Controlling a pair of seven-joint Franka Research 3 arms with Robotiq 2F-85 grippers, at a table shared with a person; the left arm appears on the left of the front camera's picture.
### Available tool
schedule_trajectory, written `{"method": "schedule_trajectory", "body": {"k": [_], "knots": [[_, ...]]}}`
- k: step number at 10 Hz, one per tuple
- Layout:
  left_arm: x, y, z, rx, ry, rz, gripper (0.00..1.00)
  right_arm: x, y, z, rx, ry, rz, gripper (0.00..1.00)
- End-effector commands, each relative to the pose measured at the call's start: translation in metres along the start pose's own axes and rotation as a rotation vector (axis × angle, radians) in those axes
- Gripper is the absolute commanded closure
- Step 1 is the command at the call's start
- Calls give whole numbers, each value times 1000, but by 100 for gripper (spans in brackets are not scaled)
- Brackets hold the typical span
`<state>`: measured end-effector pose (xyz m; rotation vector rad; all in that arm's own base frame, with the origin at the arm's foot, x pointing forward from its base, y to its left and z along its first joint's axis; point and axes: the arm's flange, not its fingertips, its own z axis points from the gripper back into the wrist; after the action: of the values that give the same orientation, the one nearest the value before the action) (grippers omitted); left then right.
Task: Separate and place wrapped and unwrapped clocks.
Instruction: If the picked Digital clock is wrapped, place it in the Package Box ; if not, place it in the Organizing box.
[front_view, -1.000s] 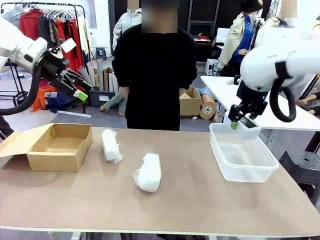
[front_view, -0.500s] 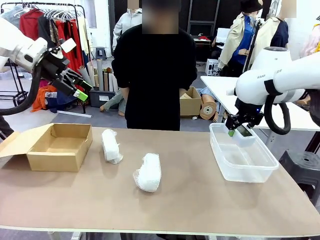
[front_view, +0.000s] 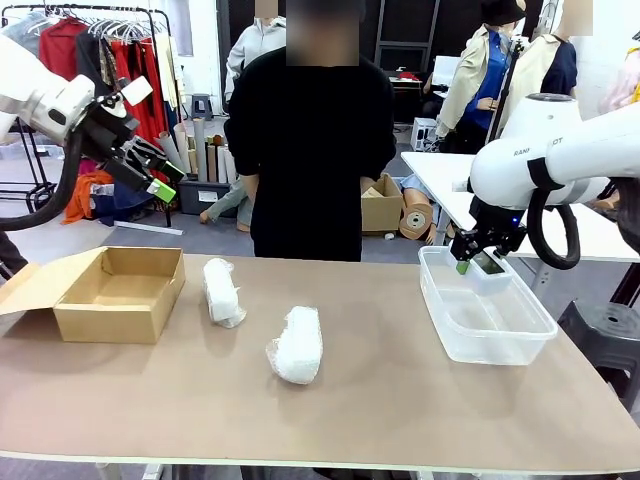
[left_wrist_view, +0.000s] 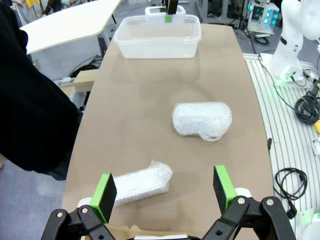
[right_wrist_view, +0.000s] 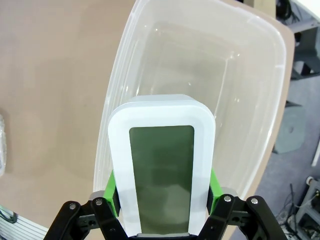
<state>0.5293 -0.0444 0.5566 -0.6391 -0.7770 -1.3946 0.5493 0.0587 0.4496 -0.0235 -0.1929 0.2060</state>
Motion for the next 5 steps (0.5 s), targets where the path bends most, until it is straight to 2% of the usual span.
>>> {"method": "schedule_trajectory", "body": {"k": [1,5], "knots": [[2,-1,2,4,-2,-3,0,-1,-1,0,-9,-27,9,100],[2,-1,2,4,-2,-3,0,0,0,0,0,-2,0,100]]}}
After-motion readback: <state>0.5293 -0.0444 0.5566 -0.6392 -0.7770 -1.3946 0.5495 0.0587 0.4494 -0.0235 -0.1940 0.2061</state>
